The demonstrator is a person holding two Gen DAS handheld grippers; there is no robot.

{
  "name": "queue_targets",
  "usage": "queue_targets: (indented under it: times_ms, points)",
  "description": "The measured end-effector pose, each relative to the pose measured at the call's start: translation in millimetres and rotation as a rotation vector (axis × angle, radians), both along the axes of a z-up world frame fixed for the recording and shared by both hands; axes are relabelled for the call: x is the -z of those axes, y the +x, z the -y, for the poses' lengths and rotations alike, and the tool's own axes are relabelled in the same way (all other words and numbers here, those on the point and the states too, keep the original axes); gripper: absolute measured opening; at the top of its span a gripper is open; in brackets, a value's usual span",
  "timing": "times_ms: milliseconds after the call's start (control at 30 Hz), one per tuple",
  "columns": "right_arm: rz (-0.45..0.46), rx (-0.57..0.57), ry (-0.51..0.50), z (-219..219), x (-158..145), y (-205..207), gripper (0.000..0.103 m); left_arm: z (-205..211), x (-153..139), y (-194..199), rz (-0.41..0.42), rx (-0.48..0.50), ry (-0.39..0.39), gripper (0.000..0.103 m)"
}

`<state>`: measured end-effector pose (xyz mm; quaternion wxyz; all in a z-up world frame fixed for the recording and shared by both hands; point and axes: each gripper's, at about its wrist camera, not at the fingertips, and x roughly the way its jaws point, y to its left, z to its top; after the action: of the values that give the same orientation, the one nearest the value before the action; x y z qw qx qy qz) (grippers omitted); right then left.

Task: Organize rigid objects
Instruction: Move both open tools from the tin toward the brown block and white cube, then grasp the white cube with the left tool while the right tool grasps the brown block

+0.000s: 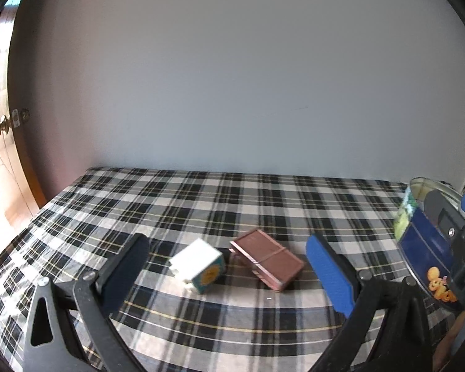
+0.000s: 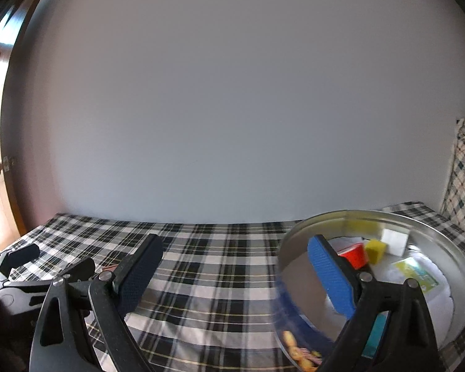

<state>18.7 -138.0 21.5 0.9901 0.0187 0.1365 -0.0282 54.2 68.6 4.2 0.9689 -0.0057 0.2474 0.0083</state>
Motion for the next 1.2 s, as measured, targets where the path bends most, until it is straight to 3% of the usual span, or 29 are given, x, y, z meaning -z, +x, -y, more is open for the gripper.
queue_targets:
  times_ms: [433, 733, 900, 1033, 1200]
  points:
    - [-0.096, -0.105, -0.007, -41, 5, 30, 0.096, -75, 6, 24, -0.084, -0.154, -0.013, 0.102]
    - [-0.373, -0.345, -0.063, -96, 30, 85, 0.096, -114, 10, 35, -0.138, -0.262, -0.016, 0.102]
    - [-0.468, -0.359, -0.131, -121, 44, 107, 0.095, -115, 8, 36, -0.133, -0.238, -0.034, 0.102]
    - [-0.585, -0.371, -0.179, -134, 61, 124, 0.071, -103, 5, 37, -0.130, -0.192, -0.007, 0.102]
    - [-0.579, -0.400, -0.191, -139, 63, 123, 0.050, -93, 5, 37, -0.133, -0.146, 0.005, 0.102]
